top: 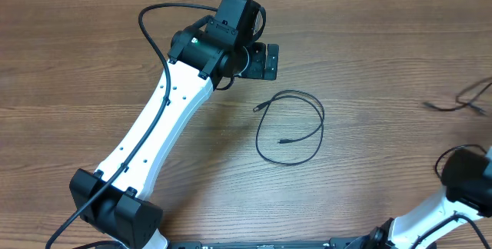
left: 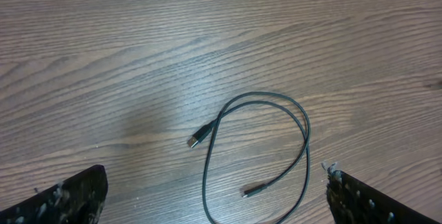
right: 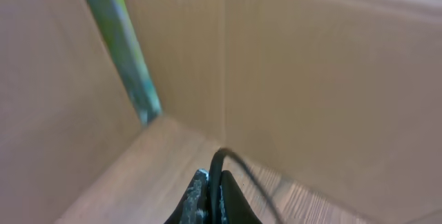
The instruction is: Untangle cables
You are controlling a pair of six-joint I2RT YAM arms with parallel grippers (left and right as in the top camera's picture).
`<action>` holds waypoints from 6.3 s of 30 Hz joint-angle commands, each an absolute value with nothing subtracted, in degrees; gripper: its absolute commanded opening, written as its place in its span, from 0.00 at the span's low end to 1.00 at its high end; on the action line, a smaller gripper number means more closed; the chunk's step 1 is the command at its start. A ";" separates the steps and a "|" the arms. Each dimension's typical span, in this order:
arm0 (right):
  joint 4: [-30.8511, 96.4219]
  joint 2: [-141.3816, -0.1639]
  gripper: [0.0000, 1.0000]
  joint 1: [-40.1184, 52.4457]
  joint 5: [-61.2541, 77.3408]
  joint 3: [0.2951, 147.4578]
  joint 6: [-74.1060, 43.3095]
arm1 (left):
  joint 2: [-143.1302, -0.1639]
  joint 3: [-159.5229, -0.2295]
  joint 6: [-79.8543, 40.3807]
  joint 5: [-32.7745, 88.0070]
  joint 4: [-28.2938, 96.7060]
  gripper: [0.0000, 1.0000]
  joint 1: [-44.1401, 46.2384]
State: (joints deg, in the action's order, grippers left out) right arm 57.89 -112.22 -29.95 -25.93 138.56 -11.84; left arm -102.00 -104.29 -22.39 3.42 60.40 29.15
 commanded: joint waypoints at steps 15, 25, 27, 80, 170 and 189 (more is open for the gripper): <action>51.70 -115.55 0.04 -38.33 -4.78 116.36 -13.74 | -101.03 -105.14 -23.16 3.88 60.38 1.00 29.17; 45.87 -115.85 0.04 -38.33 -2.33 106.83 -13.74 | -101.03 -105.14 -23.16 3.88 60.38 0.99 29.17; 44.95 -115.87 0.04 -38.33 -2.20 105.36 -13.74 | -101.03 -105.14 -23.16 3.88 60.38 0.99 29.17; 51.03 -84.58 1.00 -38.26 -0.36 102.15 -11.77 | -101.03 -105.14 -23.18 3.90 60.38 0.99 29.28; 54.24 -90.85 0.93 13.54 5.13 63.57 -7.01 | -101.06 -105.14 -23.16 3.90 60.40 0.99 29.28; 48.66 -104.22 0.80 17.08 0.05 63.57 -9.58 | -101.03 -105.14 -23.16 3.90 60.40 1.00 29.28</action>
